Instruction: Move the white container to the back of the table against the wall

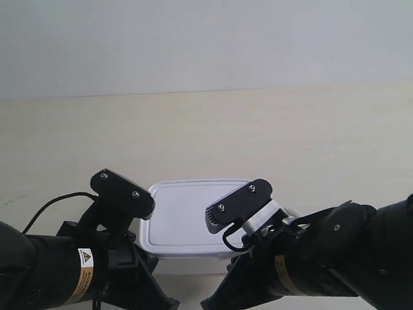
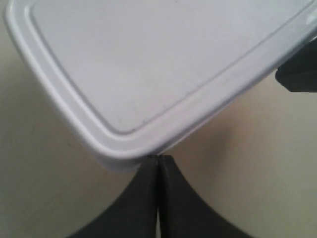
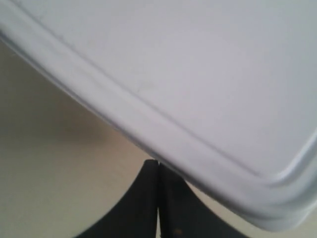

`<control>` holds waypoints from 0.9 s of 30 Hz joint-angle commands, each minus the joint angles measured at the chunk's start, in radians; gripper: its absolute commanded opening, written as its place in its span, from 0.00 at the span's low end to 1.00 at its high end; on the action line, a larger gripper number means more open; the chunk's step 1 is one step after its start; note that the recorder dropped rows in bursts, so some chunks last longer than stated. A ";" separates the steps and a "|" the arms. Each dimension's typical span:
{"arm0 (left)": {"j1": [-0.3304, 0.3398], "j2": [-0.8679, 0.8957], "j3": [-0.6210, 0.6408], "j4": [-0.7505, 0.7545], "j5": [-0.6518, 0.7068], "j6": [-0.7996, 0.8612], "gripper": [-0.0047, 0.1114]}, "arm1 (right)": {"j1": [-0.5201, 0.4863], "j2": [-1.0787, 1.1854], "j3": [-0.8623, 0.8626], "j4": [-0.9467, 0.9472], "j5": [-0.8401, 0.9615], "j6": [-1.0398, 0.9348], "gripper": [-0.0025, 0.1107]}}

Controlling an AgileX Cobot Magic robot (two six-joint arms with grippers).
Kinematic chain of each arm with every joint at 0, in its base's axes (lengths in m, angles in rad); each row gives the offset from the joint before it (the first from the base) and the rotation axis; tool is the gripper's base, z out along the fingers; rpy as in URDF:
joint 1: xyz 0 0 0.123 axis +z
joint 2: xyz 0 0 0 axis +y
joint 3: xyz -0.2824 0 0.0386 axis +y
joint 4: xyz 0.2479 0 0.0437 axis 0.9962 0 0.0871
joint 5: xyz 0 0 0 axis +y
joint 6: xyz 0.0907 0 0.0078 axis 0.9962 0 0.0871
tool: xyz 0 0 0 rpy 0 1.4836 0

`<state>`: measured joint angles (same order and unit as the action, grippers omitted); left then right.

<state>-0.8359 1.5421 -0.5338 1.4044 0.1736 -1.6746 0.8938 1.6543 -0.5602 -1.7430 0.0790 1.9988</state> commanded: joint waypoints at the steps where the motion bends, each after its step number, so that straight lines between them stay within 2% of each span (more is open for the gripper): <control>1: 0.007 0.019 -0.027 0.027 0.027 -0.004 0.04 | 0.002 0.012 -0.036 -0.001 0.065 -0.048 0.02; 11: 0.081 0.063 -0.053 0.066 0.000 -0.004 0.04 | 0.002 0.032 -0.067 -0.001 0.166 -0.104 0.02; 20: 0.096 0.078 -0.074 0.074 -0.012 -0.007 0.04 | 0.002 0.087 -0.119 -0.001 0.180 -0.143 0.02; 27: 0.096 0.082 -0.061 0.059 -0.211 -0.007 0.04 | 0.002 0.108 -0.146 -0.001 0.213 -0.152 0.02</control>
<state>-0.7391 1.6187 -0.6002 1.4688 0.0308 -1.6746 0.8954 1.7592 -0.6975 -1.7430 0.2570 1.8611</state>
